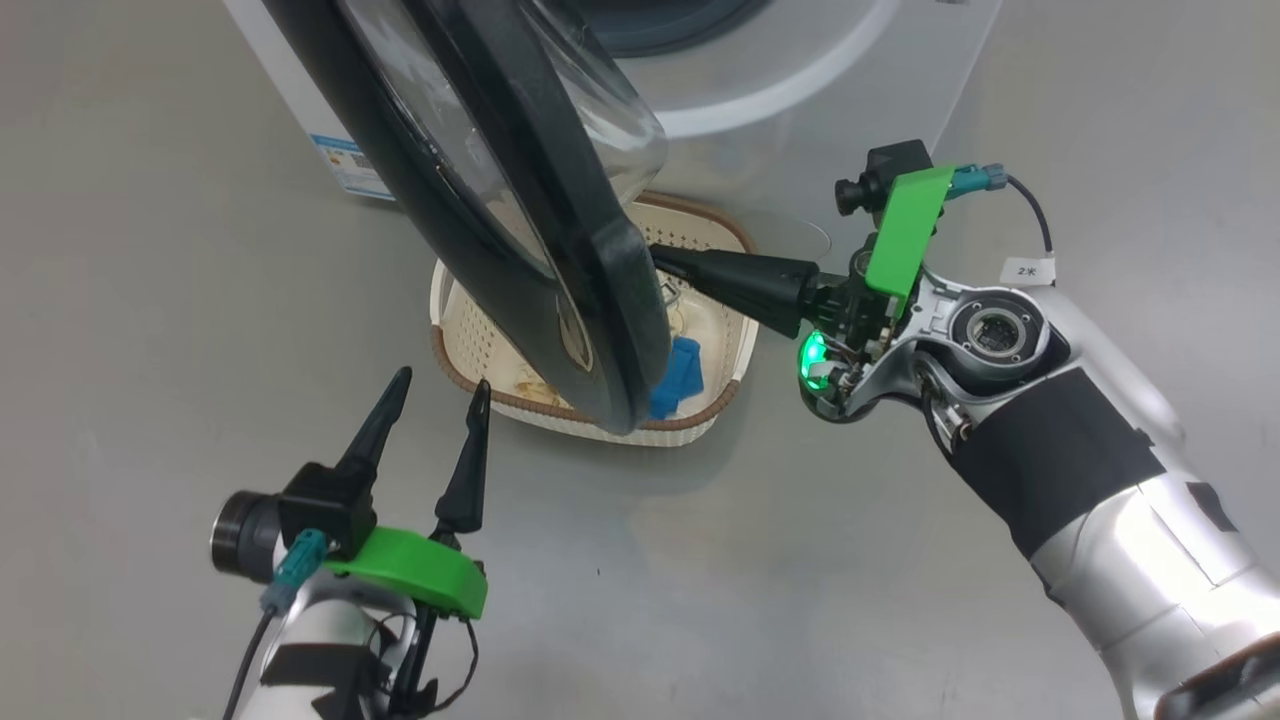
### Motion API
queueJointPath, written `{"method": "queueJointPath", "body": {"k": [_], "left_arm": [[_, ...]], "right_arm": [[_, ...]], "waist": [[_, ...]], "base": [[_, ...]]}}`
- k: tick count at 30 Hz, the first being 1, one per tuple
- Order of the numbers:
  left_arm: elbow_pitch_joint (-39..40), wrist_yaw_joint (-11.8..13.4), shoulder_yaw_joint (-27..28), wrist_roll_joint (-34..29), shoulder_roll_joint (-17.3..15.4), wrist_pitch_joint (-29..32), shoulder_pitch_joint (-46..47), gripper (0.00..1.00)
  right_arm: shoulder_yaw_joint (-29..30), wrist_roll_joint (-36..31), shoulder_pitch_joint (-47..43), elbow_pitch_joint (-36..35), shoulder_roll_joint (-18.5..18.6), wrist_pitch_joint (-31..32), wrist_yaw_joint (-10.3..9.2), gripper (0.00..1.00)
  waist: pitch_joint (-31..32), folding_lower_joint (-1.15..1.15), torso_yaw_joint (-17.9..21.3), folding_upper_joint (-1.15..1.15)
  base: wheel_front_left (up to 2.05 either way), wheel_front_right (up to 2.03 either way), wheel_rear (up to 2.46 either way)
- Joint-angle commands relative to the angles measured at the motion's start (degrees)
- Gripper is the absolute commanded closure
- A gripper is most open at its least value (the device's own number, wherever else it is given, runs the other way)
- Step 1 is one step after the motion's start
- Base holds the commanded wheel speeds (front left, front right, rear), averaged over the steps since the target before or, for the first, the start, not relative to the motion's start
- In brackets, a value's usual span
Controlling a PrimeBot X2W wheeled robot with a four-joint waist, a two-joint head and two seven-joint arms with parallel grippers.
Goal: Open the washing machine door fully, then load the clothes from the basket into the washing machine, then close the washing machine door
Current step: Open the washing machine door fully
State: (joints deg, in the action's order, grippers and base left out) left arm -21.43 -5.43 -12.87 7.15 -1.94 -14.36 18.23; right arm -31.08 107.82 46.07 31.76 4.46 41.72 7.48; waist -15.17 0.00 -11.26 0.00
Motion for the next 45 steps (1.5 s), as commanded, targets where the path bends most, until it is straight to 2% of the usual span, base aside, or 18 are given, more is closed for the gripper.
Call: {"method": "queueJointPath", "body": {"k": [1, 17, 24, 30, 35, 39, 44, 45], "left_arm": [[1.4, 0.5, 2.0, -0.1, -0.9, -0.6, 0.3, 0.00], [1.3, 0.7, 2.3, 0.0, -0.9, -0.6, -0.4, 0.00], [1.4, 0.8, 2.4, 0.1, -0.9, -0.6, -0.5, 0.00], [1.2, 0.9, 2.8, 0.0, -0.9, -0.6, -0.8, 0.00], [1.0, 0.9, 3.1, -0.1, -1.0, -0.6, -0.9, 0.00], [0.8, 0.9, 3.4, -0.2, -1.0, -0.6, -1.0, 0.00], [0.9, 0.9, 3.9, -0.1, -1.1, -0.6, -1.6, 0.00], [0.8, 0.9, 4.0, -0.1, -1.2, -0.6, -1.7, 0.00]], "right_arm": [[-1.2, 1.1, 0.1, -2.4, -1.6, -0.8, 0.01, 1.00], [-10.4, 9.8, -0.9, -5.7, -1.6, -6.7, 0.01, 1.00], [-11.9, 10.7, -0.9, -5.7, -1.6, -8.8, 0.01, 1.00], [-12.1, 11.2, -1.2, -4.9, -1.6, -13.1, 0.01, 1.00], [-9.9, 10.0, -1.3, -4.9, -1.6, -20.0, 0.01, 1.00], [-6.1, 7.4, -1.6, -4.6, -1.6, -28.0, 0.01, 1.00], [-2.7, -0.5, -1.8, -3.7, -1.1, -37.5, 0.01, 1.00], [-2.2, -2.1, -2.1, -3.6, -0.7, -39.3, 0.01, 0.92]], "waist": [[0.1, 0.00, -0.2, 0.00], [1.1, 0.00, -0.6, 0.00], [1.2, 0.00, -0.3, 0.00], [1.5, 0.00, 0.3, 0.00], [1.7, 0.00, 0.8, 0.00], [2.1, 0.00, 1.2, 0.00], [2.7, 0.00, 1.8, 0.00], [2.9, 0.00, 1.8, 0.00]], "base": [[0.00, 0.00, 0.00], [0.00, 0.00, 0.00], [0.00, 0.00, 0.00], [0.00, 0.00, 0.00], [0.00, 0.00, 0.00], [0.00, 0.00, 0.00], [0.00, 0.00, 0.00], [0.00, 0.00, 0.00]]}}
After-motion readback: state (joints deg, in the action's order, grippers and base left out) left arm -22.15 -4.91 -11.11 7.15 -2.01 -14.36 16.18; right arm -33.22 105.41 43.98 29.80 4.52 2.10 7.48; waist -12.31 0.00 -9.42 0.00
